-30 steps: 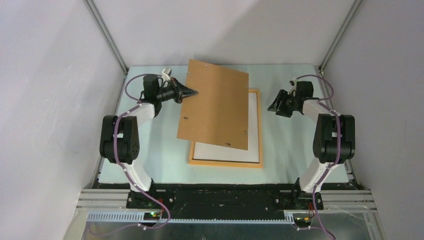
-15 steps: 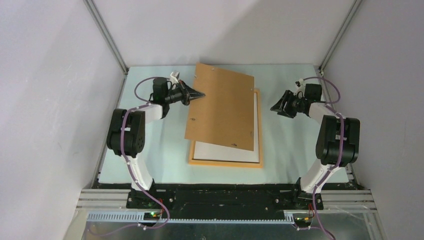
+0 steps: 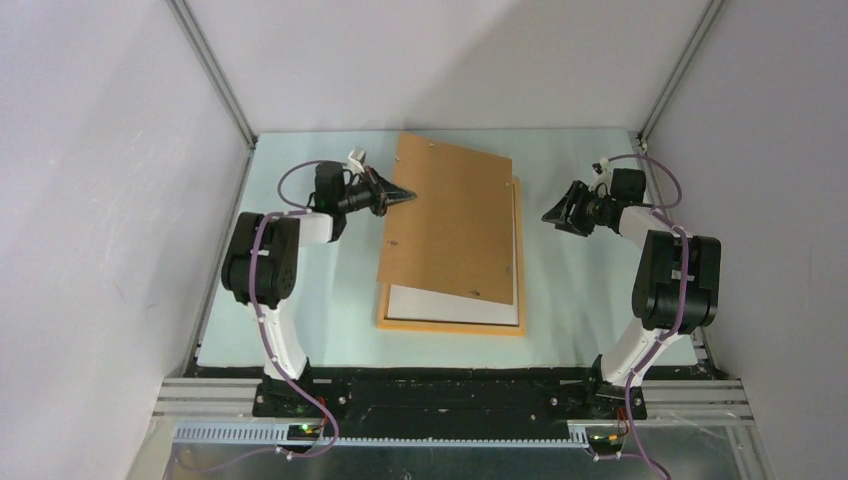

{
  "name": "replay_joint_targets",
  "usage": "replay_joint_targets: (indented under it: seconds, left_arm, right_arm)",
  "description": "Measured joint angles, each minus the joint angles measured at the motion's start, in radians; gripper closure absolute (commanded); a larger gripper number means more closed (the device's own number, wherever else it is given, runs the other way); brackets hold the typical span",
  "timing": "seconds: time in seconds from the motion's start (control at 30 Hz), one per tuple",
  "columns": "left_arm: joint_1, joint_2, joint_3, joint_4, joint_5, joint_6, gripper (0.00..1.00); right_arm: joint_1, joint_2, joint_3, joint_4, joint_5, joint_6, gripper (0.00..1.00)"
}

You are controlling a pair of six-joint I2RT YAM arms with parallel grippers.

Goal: Put the photo into the frame

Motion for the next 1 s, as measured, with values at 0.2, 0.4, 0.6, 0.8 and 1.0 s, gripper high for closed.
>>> replay_joint_targets:
  seconds: [0.2, 0.4, 0.6, 0.8, 1.0]
  left_arm:
    - [-0.010, 0.017, -0.020, 0.011, -0.017, -0.006, 1.00]
    - [-0.024, 0.025, -0.022, 0.019, -0.019, -0.008, 1.00]
    - [-0.027, 0.029, -0.022, 0.039, -0.020, -0.010, 1.00]
    - [-0.027, 0.041, -0.028, 0.045, -0.023, -0.009, 1.00]
    - [-0.027, 0.041, -0.054, 0.051, -0.031, -0.009, 1.00]
  right_arm:
    - [0.000, 0.000, 0.000, 0.003, 0.000, 0.000, 0.46]
    - [0.000, 0.000, 0.000, 0.006, -0.001, 0.000, 0.47]
    - [-0.002, 0.000, -0.005, 0.011, -0.005, 0.000, 0.48]
    - [-0.008, 0.000, -0.005, 0.016, -0.013, 0.000, 0.48]
    - [-0.018, 0.000, -0.005, 0.018, -0.019, 0.000, 0.48]
